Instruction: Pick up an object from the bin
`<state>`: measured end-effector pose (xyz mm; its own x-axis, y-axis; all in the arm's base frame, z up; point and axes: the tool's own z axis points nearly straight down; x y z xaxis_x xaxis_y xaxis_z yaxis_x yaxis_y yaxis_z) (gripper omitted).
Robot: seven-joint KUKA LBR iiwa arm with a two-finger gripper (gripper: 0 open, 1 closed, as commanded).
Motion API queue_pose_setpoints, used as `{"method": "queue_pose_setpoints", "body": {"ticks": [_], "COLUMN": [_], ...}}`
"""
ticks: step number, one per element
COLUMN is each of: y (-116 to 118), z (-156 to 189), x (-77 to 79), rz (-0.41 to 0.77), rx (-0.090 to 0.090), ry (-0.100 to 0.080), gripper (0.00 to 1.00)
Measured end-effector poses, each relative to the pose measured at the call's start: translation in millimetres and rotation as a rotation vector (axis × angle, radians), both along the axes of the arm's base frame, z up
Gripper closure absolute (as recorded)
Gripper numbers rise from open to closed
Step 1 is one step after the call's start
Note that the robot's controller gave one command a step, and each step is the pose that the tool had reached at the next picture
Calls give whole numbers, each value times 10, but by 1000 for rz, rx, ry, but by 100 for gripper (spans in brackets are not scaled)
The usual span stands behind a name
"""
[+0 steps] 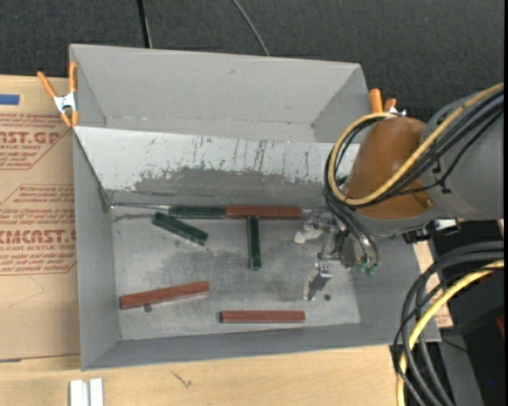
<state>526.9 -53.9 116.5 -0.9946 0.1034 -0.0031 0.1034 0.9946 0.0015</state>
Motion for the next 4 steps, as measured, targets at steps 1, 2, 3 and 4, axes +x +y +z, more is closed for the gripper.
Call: {"method": "queue_pose_setpoints", "body": {"ticks": [1,2,3,4], "y": [335,344,403,543], "z": [-116,-306,-325,-378], "x": [-175,-290,-371,-353], "rz": [70,198,93,113], "rx": [-1,0,-1,-5], "ry": [4,2,5,-36], "gripper": [0,0,0,100]}}
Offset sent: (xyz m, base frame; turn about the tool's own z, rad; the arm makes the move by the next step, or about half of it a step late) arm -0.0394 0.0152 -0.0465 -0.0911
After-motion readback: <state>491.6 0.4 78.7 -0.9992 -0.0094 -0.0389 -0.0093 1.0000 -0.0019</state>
